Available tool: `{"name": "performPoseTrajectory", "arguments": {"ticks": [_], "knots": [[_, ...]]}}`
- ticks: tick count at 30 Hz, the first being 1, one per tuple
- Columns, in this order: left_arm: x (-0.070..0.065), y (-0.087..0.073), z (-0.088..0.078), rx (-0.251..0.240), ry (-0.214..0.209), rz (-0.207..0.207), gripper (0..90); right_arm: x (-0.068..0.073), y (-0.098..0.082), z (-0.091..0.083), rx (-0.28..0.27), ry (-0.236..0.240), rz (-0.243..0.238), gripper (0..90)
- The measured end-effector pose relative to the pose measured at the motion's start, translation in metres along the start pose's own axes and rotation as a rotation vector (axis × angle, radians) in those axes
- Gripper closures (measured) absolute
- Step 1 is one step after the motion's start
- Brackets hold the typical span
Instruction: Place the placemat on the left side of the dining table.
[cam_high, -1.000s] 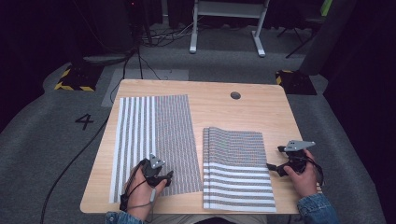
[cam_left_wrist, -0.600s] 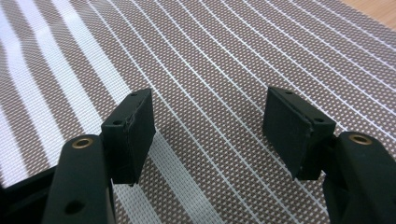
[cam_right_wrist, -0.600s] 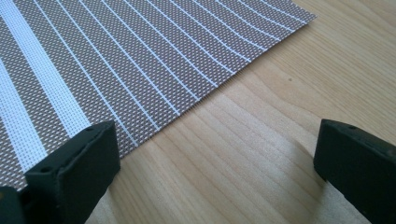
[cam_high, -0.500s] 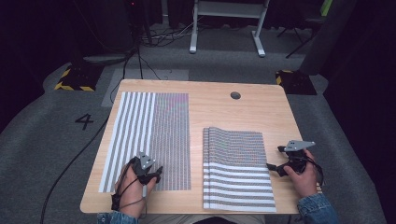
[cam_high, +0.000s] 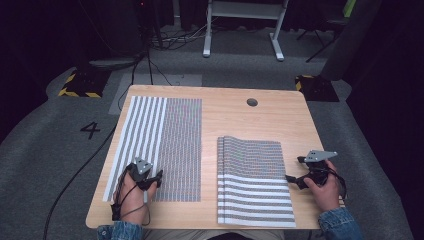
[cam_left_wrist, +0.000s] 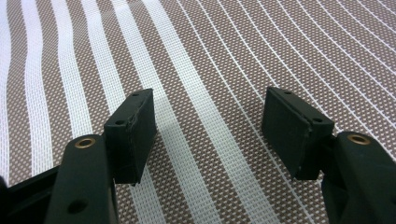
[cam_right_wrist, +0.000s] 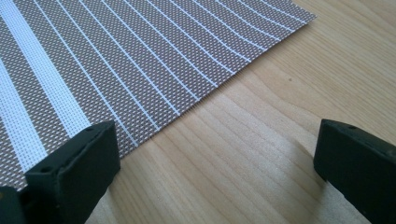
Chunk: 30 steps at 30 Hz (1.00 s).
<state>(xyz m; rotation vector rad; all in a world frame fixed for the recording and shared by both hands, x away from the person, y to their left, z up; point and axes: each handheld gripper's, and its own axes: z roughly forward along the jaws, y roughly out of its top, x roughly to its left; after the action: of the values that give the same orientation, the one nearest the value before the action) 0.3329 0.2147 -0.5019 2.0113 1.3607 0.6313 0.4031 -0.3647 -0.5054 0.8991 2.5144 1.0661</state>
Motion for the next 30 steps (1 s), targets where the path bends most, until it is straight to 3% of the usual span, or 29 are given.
{"name": "performPoseTrajectory", "arguments": {"ticks": [5, 8, 10, 12, 13, 19, 30], "knots": [[0.002, 0.003, 0.002, 0.008, 0.025, -0.027, 35.6, 0.000, 0.000, 0.000, 0.000, 0.000, 0.000, 0.5], [-0.011, 0.006, -0.002, 0.030, 0.036, 0.028, 38.8, 0.000, 0.000, 0.000, -0.001, 0.000, -0.001, 0.5], [-0.027, 0.009, -0.003, 0.048, -0.018, -0.001, 36.9, 0.000, 0.000, 0.000, 0.000, 0.000, 0.000, 0.5], [-0.041, 0.011, 0.000, 0.080, -0.048, -0.011, 32.9, 0.000, 0.000, 0.000, -0.001, 0.000, -0.001, 0.5], [-0.044, 0.012, 0.001, 0.070, -0.060, -0.009, 33.0, 0.000, 0.000, 0.000, 0.000, 0.000, 0.001, 0.5], [-0.034, 0.006, 0.005, 0.015, -0.099, -0.024, 33.1, 0.000, 0.000, 0.000, 0.000, 0.000, 0.000, 0.5], [-0.028, 0.013, 0.012, 0.012, -0.068, -0.052, 35.0, 0.000, 0.000, 0.000, -0.001, 0.000, -0.001, 0.4]]}}
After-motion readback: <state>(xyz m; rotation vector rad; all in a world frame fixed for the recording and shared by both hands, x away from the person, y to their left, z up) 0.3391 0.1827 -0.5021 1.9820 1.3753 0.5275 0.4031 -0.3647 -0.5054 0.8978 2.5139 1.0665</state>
